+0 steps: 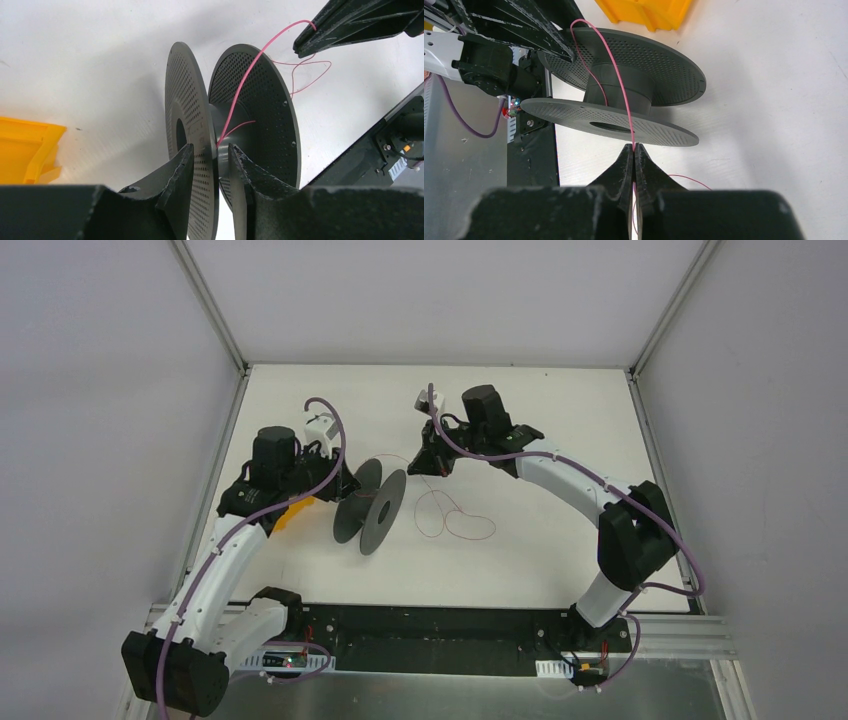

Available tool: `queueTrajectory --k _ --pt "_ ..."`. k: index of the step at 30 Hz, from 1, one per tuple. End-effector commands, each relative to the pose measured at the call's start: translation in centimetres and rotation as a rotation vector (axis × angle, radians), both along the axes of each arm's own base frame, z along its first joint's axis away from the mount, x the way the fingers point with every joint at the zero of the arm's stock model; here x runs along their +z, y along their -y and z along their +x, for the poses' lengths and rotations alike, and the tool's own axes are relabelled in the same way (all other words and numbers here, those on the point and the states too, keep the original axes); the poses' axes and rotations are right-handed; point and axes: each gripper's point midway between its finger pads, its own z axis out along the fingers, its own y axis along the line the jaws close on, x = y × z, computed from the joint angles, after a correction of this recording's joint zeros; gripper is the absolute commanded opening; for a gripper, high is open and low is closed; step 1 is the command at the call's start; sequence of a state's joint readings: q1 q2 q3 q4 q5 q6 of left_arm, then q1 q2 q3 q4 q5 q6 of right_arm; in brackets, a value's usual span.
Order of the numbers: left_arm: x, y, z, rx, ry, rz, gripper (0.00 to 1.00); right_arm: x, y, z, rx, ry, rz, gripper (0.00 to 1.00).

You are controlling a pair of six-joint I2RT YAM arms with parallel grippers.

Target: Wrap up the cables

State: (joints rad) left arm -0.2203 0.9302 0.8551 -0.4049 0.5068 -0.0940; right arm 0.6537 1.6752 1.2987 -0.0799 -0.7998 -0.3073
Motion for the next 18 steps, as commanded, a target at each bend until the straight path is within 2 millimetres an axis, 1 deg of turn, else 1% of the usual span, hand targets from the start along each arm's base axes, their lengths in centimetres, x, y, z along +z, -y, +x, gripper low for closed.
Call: queueTrajectory --k 1,9,14,16,18 --pt "0.3 -0.2 1.4 0.03 0.045 -0.002 0.3 1.1 -0.4 -0.2 0.019 0.038 0.034 0.0" --pt "-1.3 -0.4 1.8 0.048 0.019 0.039 0.29 0.6 -0.4 -0.5 0.017 0.031 0.035 0.0" --pt "-1.6 -0.6 1.6 0.057 0.038 0.07 0.28 0.3 -0.2 -0.5 0.012 0.029 0.03 0.0" --pt "-1.6 -0.6 1.6 0.059 0.047 0.081 0.22 0.1 -0.2 -0.6 0.011 0.026 0.029 0.0" --pt "-1.5 -0.5 1.5 0.053 0.055 0.091 0.19 0.0 -0.2 -0.6 0.007 0.022 0.029 0.0"
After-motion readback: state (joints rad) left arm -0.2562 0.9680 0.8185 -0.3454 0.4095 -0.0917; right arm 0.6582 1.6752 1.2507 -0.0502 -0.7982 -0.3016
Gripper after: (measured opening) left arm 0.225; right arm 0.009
